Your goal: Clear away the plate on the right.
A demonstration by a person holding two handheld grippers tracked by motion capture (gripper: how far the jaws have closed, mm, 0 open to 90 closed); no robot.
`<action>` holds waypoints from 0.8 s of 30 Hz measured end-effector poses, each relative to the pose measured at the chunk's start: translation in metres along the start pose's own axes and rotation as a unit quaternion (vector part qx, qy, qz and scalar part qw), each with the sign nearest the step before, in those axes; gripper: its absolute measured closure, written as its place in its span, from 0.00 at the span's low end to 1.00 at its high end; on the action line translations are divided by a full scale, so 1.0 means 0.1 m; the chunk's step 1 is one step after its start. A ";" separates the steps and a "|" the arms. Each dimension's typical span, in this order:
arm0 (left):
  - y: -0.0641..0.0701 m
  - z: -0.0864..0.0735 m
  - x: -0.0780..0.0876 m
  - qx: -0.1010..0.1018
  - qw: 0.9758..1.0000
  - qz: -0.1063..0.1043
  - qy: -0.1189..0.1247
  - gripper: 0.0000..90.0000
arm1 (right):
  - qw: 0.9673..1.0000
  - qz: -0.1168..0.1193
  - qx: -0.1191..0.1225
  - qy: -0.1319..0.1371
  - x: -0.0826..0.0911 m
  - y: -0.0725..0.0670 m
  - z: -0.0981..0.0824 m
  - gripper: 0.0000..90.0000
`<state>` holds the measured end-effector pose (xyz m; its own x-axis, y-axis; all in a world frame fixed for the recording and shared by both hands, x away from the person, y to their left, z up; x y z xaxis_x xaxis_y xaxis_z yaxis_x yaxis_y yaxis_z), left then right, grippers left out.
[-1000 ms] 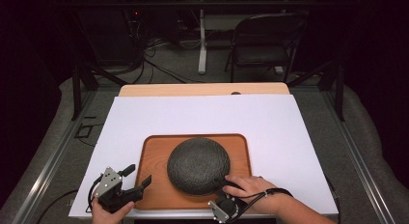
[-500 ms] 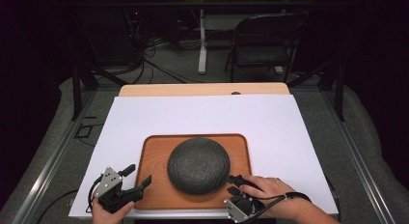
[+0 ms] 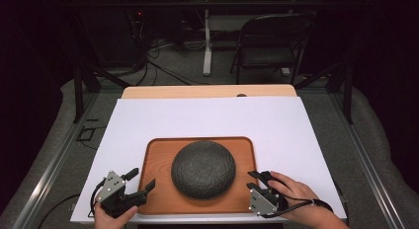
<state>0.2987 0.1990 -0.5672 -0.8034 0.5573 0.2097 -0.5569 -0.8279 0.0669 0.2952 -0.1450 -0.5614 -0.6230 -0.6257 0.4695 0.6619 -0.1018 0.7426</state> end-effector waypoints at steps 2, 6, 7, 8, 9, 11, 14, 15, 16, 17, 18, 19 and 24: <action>0.00 0.00 0.00 0.000 1.000 0.000 0.000 0.30 | 1.000 -0.011 -0.024 0.000 0.03 0.02 -0.05 0.63; 0.00 0.00 0.00 0.000 1.000 0.000 0.000 0.30 | 0.991 -0.049 -0.121 0.010 0.10 0.07 -0.12 0.61; 0.00 0.00 0.00 0.000 1.000 0.000 0.000 0.30 | 0.987 -0.058 -0.149 0.017 0.11 0.09 -0.13 0.60; 0.00 0.00 0.00 0.000 1.000 0.000 -0.001 0.30 | 0.983 -0.066 -0.172 0.024 0.12 0.10 -0.14 0.60; 0.00 0.00 0.00 0.001 1.000 0.000 0.000 0.30 | 0.978 -0.075 -0.194 0.029 0.14 0.12 -0.16 0.59; 0.00 0.00 0.00 0.000 1.000 0.000 0.000 0.30 | 0.967 -0.092 -0.232 0.039 0.17 0.15 -0.18 0.58; 0.00 0.00 0.00 0.000 1.000 0.000 0.000 0.30 | 0.948 -0.113 -0.293 0.052 0.22 0.19 -0.21 0.56; 0.00 0.00 0.00 0.000 1.000 0.000 0.001 0.30 | 0.941 -0.119 -0.312 0.055 0.23 0.20 -0.23 0.55; 0.00 0.00 0.00 0.000 1.000 0.000 0.001 0.30 | 0.933 -0.123 -0.332 0.059 0.25 0.21 -0.25 0.54; 0.00 0.00 0.00 0.000 1.000 0.000 0.001 0.30 | 0.918 -0.130 -0.370 0.067 0.28 0.23 -0.29 0.53; 0.00 0.00 0.00 0.000 1.000 0.000 0.001 0.30 | 0.918 -0.130 -0.370 0.067 0.28 0.23 -0.29 0.53; 0.00 0.00 0.00 0.000 1.000 -0.001 0.001 0.30 | 0.902 -0.137 -0.402 0.072 0.32 0.24 -0.33 0.53; 0.00 0.00 0.00 0.000 1.000 0.000 0.001 0.30 | 0.879 -0.160 -0.443 0.074 0.43 0.28 -0.46 0.52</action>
<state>0.2985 0.1989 -0.5668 -0.8032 0.5580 0.2085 -0.5576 -0.8274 0.0665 0.3066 -0.2105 -0.5425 -0.8189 -0.5424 0.1876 0.5681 -0.8126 0.1304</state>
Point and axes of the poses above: each handheld gripper's, and its own axes: x roughly backward along the jaws, z roughly out of its top, y roughly to its right, the point moved 9 cm from there along -x, roughly forward along the jaws, and after that the axes turned 13 degrees about y, right-handed, at the moved point
